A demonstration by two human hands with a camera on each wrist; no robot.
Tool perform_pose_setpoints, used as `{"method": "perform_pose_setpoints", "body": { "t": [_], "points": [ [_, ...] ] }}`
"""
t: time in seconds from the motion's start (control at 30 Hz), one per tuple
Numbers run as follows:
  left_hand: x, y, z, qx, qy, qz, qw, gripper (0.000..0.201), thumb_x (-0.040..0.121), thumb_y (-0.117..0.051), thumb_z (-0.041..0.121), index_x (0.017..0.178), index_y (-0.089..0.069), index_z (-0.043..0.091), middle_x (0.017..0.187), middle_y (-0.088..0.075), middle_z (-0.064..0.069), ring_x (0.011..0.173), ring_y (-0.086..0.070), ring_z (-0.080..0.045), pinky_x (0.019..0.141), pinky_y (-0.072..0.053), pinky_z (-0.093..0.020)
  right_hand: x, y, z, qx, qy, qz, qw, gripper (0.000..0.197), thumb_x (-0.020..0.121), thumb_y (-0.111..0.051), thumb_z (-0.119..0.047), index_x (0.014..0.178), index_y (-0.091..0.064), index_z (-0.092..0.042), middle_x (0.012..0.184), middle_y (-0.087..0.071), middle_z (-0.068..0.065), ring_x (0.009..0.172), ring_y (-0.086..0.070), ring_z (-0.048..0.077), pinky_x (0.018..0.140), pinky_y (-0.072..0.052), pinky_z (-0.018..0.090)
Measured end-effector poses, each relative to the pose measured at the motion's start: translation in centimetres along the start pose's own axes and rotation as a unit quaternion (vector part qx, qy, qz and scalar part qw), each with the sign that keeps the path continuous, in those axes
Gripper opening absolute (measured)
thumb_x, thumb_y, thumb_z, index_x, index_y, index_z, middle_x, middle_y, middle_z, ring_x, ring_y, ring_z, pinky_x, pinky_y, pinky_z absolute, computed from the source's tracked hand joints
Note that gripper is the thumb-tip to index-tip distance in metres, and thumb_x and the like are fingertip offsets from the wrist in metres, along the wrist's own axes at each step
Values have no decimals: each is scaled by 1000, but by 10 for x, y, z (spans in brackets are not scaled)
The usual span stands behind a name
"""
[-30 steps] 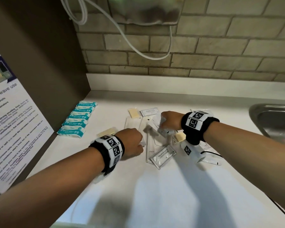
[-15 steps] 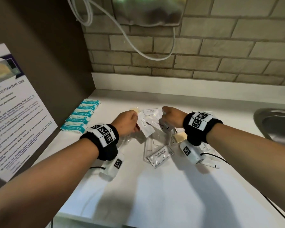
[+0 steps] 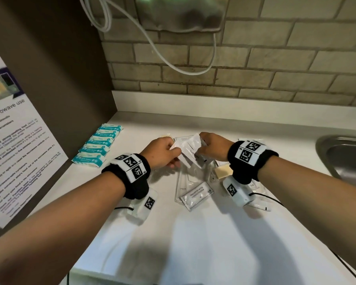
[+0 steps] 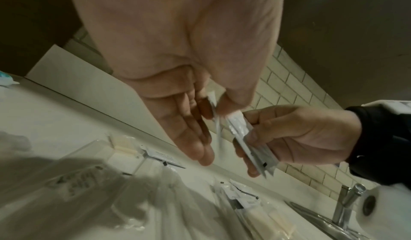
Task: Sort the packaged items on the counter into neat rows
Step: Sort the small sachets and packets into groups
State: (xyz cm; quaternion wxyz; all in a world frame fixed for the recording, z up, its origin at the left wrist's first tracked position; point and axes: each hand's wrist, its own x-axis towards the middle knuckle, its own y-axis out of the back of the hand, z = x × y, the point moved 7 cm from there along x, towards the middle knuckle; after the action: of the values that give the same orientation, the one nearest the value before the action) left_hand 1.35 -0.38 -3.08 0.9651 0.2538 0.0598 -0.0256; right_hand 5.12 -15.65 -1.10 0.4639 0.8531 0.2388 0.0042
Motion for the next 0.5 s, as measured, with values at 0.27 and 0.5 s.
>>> {"method": "perform_pose_setpoints", "body": {
  "t": [0.27, 0.5],
  "points": [
    [7, 7, 13, 19, -70, 47, 996, 18, 80, -69, 2, 85, -62, 18, 73, -63, -1, 61, -60, -16, 67, -53, -37, -2, 1, 8, 8, 20, -11, 1000, 19, 83, -62, -11, 72, -46, -12, 72, -51, 7, 66, -48, 22, 57, -37, 26],
    [13, 18, 27, 11, -106, 120, 987, 8, 80, -70, 13, 78, -63, 16, 81, -67, -2, 66, -58, -12, 63, -45, -22, -10, 1, 15, 19, 56, -44, 997, 18, 79, -72, -12, 81, -63, -27, 76, -64, -12, 69, -59, 13, 66, -50, 26]
  ]
}}
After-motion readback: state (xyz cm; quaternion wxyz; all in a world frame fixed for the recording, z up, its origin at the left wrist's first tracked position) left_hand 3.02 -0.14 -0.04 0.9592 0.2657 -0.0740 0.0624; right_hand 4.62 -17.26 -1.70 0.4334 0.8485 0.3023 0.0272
